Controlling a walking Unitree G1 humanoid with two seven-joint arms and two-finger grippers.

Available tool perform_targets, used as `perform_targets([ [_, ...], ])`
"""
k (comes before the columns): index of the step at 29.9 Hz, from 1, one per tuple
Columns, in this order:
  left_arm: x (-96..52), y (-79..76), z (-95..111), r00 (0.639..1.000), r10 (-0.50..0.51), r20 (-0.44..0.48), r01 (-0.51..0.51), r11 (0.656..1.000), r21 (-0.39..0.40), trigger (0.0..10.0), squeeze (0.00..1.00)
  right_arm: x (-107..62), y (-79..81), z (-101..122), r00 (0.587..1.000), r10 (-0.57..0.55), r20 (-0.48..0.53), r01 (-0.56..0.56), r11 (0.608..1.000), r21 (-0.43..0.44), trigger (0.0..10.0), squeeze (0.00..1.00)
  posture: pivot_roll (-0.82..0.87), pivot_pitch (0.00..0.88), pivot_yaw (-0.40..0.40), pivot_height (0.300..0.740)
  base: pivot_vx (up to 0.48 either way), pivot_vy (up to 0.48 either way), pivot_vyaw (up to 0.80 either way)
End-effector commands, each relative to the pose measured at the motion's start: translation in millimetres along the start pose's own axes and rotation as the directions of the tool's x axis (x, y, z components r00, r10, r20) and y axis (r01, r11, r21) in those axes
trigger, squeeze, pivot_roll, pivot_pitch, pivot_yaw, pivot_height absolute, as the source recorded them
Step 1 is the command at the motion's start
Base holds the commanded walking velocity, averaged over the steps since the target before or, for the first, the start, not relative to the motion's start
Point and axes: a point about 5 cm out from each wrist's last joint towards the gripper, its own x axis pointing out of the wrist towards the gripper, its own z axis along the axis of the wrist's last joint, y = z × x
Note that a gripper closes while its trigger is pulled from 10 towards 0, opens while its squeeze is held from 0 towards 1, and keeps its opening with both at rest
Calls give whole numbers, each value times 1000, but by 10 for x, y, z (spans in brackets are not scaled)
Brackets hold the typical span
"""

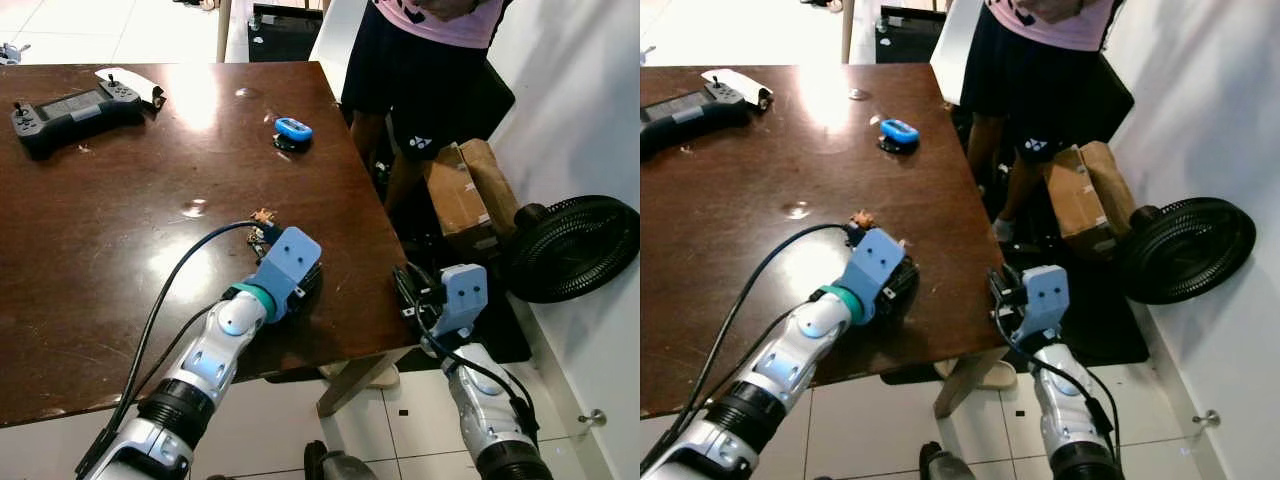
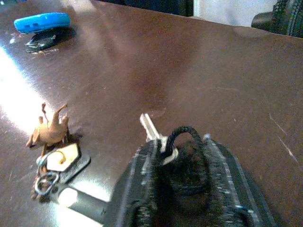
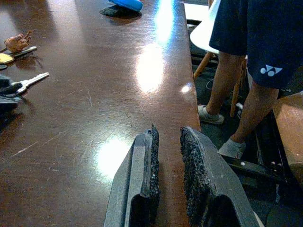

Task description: Hang keys on a hook

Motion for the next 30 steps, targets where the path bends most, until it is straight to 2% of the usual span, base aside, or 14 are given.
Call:
perform_targets([
  [1, -87, -61, -244, 995, -22, -96, 21, 1000, -13, 0, 0, -117, 12, -195, 996, -5, -93, 7, 1000, 24, 10000, 0, -127, 156, -38, 740, 0, 0, 0],
  [6, -185, -30, -339, 994, -12, -106, 9, 1000, -23, 0, 0, -97, 29, -189, 996, 2, -90, 0, 1000, 24, 10000, 0, -127, 156, -38, 740, 0, 0, 0],
  [7, -254, -1, -377, 995, -2, -103, -1, 1000, -25, 0, 0, -94, 36, -190, 996, 6, -90, -4, 1000, 25, 10000, 0, -121, 153, -39, 740, 0, 0, 0],
  [12, -310, 36, -380, 996, 10, -88, -12, 1000, -24, 0, 0, -89, 42, -188, 996, 10, -89, -8, 1000, 24, 10000, 0, -121, 153, -39, 740, 0, 0, 0],
  [17, -381, 122, -113, 998, 27, 58, -24, 999, -49, 0, 0, -67, 51, -171, 996, 19, -84, -17, 1000, 21, 10000, 0, -114, 144, -43, 740, 0, 0, 0],
  [18, -381, 122, -113, 998, 27, 58, -24, 999, -49, 0, 0, -67, 51, -171, 996, 19, -84, -17, 1000, 21, 10000, 0, -114, 144, -43, 740, 0, 0, 0],
  [19, -409, 166, 63, 988, 43, 148, -31, 996, -80, 10000, 0, -61, 56, -167, 996, 22, -82, -21, 1000, 22, 10000, 0, -113, 142, -42, 740, 0, 0, 0],
  [21, -460, 290, 455, 944, 115, 308, -63, 983, -172, 10000, 0, -63, 95, -186, 995, 40, -88, -38, 999, 23, 10000, 0, -111, 139, -44, 740, 0, 0, 0],
  [22, -494, 378, 730, 901, 162, 402, -73, 971, -229, 10000, 0, -81, 136, -216, 994, 53, -97, -50, 998, 29, 10000, 0, -108, 137, -45, 740, 0, 0, 0],
  [23, -494, 378, 730, 901, 162, 402, -73, 971, -229, 10000, 0, -81, 136, -216, 994, 53, -97, -50, 998, 29, 10000, 0, -108, 137, -45, 740, 0, 0, 0],
  [24, -528, 429, 899, 870, 189, 455, -72, 962, -263, 10000, 0, -94, 163, -237, 993, 61, -103, -58, 998, 32, 10000, 0, -108, 137, -45, 740, 0, 0, 0],
  [26, -528, 429, 899, 870, 189, 455, -72, 962, -263, 10000, 0, -94, 163, -237, 993, 61, -103, -58, 998, 32, 10000, 0, -108, 137, -45, 740, 0, 0, 0],
  [27, -554, 488, 1067, 833, 226, 505, -83, 954, -290, 10000, 0, -111, 199, -267, 991, 70, -113, -66, 997, 39, 10000, 0, -106, 135, -48, 740, 0, 0, 0],
  [30, -509, 531, 1165, 818, 261, 512, -121, 949, -291, 10000, 0, -141, 298, -330, 986, 99, -134, -93, 994, 51, 10000, 0, -112, 132, -49, 740, 0, 0, 0],
])
